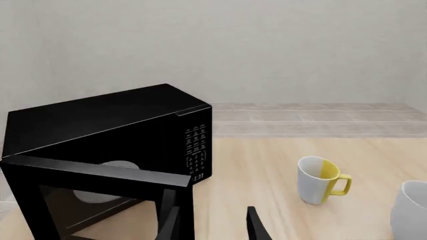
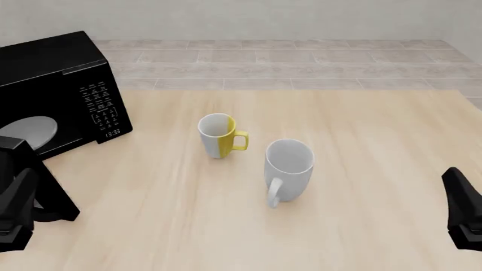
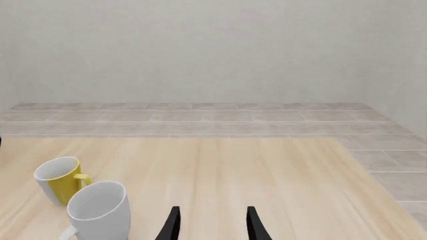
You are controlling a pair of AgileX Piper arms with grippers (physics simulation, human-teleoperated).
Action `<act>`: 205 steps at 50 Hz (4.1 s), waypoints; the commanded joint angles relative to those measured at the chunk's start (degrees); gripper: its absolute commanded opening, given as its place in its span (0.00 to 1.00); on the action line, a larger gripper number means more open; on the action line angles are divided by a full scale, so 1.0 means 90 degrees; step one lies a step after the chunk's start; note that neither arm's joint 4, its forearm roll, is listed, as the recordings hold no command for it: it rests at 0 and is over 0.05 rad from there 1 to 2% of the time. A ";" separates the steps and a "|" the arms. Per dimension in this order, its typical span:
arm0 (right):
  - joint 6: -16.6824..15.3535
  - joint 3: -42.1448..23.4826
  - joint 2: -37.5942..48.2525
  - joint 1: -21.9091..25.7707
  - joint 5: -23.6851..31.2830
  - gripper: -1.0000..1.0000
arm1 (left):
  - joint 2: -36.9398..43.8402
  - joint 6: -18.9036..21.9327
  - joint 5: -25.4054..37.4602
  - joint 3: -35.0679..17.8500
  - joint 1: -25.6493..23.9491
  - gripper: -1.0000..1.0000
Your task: Close the microwave.
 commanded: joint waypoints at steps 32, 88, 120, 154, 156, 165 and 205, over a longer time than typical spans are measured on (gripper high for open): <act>-0.0007 0.0009 0.0322 -0.0060 -0.0155 1.00 | -0.0004 -0.0134 0.0149 -0.0024 0.0460 1.00; 0.0069 0.0012 0.0370 -0.0124 -0.0017 1.00 | 0.6035 0.0140 -0.4784 -0.0095 0.1074 1.00; 0.0061 0.0012 0.0186 -0.0143 0.0182 1.00 | 0.8222 0.0266 -0.5865 -0.0640 0.0921 1.00; 0.0022 0.0012 0.0146 -0.0025 0.0185 1.00 | 0.8656 0.0441 -0.5352 -0.1408 0.0687 1.00; 0.0010 0.0012 0.0118 -0.0025 0.0203 1.00 | 0.8810 0.0446 -0.5346 -0.1518 0.0690 1.00; 0.0012 0.0011 0.0053 -0.0030 0.0266 1.00 | 0.9339 0.0528 -0.5514 -0.1771 0.0719 1.00; 0.0006 0.0011 -0.0049 -0.0091 0.0324 1.00 | 1.0235 0.0569 -0.4982 -0.2981 0.0859 1.00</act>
